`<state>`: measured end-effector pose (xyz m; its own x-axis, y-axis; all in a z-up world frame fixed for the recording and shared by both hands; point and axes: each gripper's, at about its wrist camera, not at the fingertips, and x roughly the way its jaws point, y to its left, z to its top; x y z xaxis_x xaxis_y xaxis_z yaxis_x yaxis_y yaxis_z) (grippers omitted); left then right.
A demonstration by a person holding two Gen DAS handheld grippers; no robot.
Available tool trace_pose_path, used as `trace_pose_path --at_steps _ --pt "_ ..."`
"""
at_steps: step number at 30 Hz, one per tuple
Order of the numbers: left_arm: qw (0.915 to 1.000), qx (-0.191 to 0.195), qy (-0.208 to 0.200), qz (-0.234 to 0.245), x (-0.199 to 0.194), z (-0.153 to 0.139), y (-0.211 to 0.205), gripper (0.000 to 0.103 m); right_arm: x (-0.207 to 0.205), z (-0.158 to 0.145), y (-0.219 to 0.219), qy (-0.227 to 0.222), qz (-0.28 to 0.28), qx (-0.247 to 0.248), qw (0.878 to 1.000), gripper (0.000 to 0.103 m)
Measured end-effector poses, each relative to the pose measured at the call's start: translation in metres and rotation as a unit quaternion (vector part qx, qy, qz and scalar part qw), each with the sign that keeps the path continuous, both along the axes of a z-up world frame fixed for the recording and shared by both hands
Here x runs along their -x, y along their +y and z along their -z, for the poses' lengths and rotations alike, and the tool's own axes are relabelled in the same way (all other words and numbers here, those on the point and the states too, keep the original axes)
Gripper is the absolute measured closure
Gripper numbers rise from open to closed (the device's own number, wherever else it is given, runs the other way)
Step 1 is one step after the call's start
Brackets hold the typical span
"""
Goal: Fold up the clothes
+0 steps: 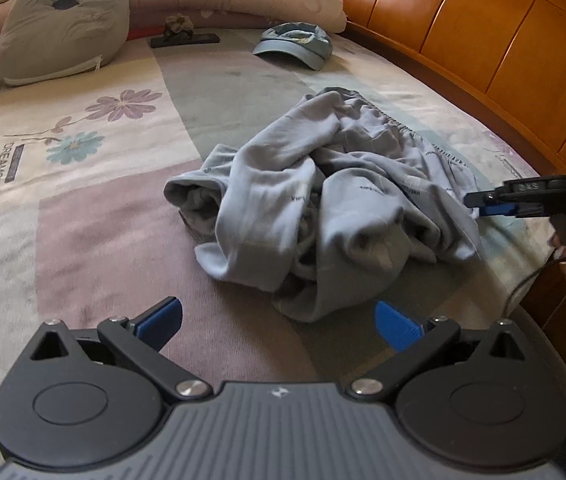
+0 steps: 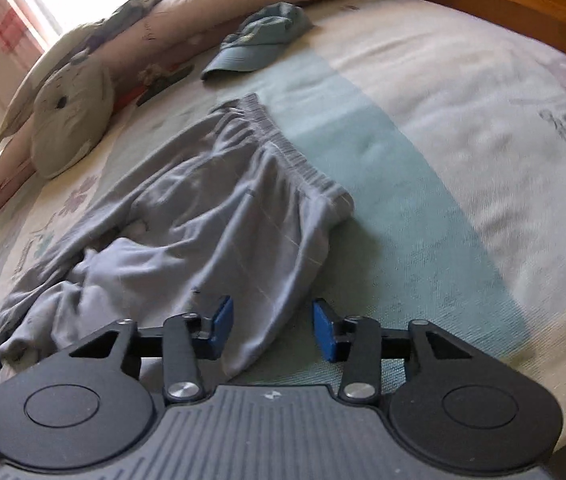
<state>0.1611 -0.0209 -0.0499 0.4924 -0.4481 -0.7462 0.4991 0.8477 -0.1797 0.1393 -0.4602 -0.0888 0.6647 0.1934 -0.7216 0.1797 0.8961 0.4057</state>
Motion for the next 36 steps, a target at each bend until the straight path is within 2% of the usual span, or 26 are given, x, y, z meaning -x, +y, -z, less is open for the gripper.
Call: trace_pose_path --at_steps 1,2,4,8,12,15,17,18,20,22,26,30,36 --pt "1.0000 0.000 0.000 -0.002 0.002 0.000 0.001 0.001 -0.002 0.002 -0.001 -0.007 0.008 -0.007 1.000 0.065" --pt "1.0000 0.000 0.000 -0.005 0.003 0.000 0.001 0.001 -0.003 0.004 -0.001 -0.015 0.014 -0.010 1.000 0.079" --pt "1.0000 -0.002 0.000 -0.009 0.006 -0.001 0.003 0.001 -0.004 0.004 0.003 -0.025 0.015 0.005 1.000 0.097" --pt "0.9998 -0.014 -0.004 -0.013 0.006 -0.001 0.006 0.001 0.003 0.006 -0.002 -0.024 0.021 0.029 0.999 0.099" --pt "0.9990 -0.035 -0.016 -0.022 0.001 -0.001 0.007 0.001 0.018 -0.001 -0.023 -0.014 0.062 0.077 0.995 0.099" --pt "0.9976 -0.052 -0.029 -0.034 -0.007 -0.001 0.006 0.001 0.029 -0.010 -0.027 -0.020 0.054 0.071 0.996 0.079" --pt "0.9967 -0.059 -0.035 -0.043 -0.013 0.001 0.005 0.001 0.036 -0.018 -0.017 -0.035 0.038 0.075 0.996 0.054" --pt "0.9963 -0.062 -0.037 -0.047 -0.017 0.001 0.005 0.001 0.039 -0.022 -0.011 -0.042 0.030 0.075 0.996 0.048" --pt "0.9952 -0.070 -0.044 -0.052 -0.023 0.003 0.002 0.001 0.043 -0.030 0.003 -0.059 0.017 0.066 0.996 0.025" --pt "0.9940 -0.077 -0.054 -0.057 -0.029 0.005 -0.001 0.001 0.042 -0.038 0.019 -0.073 -0.003 0.057 0.996 0.014" --pt "0.9874 -0.098 -0.081 -0.095 -0.038 0.000 0.000 0.001 0.036 -0.049 0.051 -0.104 -0.045 0.040 0.993 0.006" --pt "0.9781 -0.124 -0.104 -0.131 -0.046 -0.007 0.007 0.001 0.026 -0.053 0.082 -0.115 -0.075 0.057 0.989 0.005" --pt "0.9753 -0.149 -0.092 -0.135 -0.059 0.002 0.006 0.001 0.018 -0.046 0.110 -0.112 -0.106 0.048 0.987 0.004"
